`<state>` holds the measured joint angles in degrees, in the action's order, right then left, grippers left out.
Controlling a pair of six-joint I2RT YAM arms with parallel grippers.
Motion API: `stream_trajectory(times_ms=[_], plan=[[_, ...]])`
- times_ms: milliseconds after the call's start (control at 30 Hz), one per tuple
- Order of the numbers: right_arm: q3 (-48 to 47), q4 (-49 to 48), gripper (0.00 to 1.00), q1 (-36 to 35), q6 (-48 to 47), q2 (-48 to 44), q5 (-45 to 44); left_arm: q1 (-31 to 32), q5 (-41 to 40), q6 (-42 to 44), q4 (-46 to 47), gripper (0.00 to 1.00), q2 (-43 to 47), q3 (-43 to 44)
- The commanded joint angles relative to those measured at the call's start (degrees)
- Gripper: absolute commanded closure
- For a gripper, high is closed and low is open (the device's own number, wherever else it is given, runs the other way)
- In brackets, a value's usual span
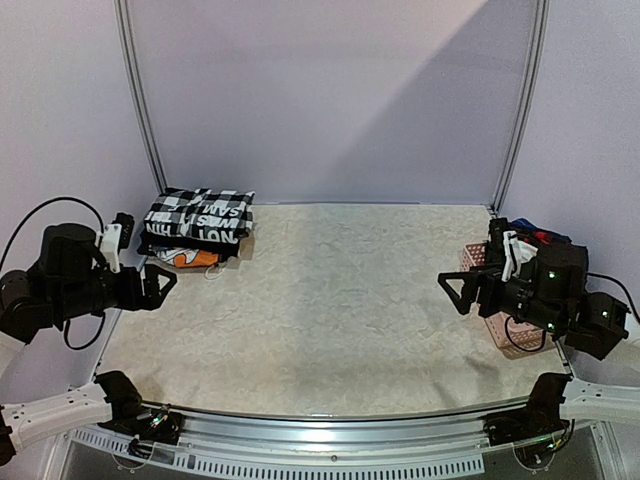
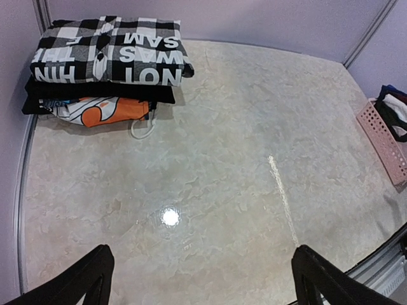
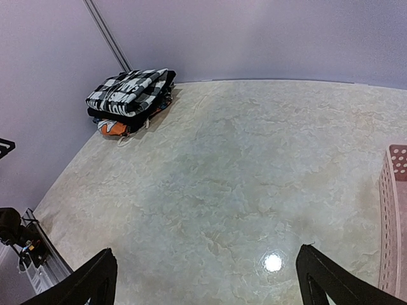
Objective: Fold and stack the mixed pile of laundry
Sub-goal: Reset both arms
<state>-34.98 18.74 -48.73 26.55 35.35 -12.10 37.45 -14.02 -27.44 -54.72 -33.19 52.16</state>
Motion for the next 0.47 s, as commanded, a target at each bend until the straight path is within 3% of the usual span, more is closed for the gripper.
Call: stream_trajectory(times_ms=[0, 433], plan=[[0.8, -2.0, 0.01, 0.0, -2.0, 0.5, -0.3, 0.7, -0.4, 0.8, -0.6, 0.0, 1.9, -1.2], [2.7, -3.2, 0.01, 0.0, -2.0, 0.8, -2.5, 0.7, 0.3, 0.1, -0.7, 0.01, 1.8, -1.6]])
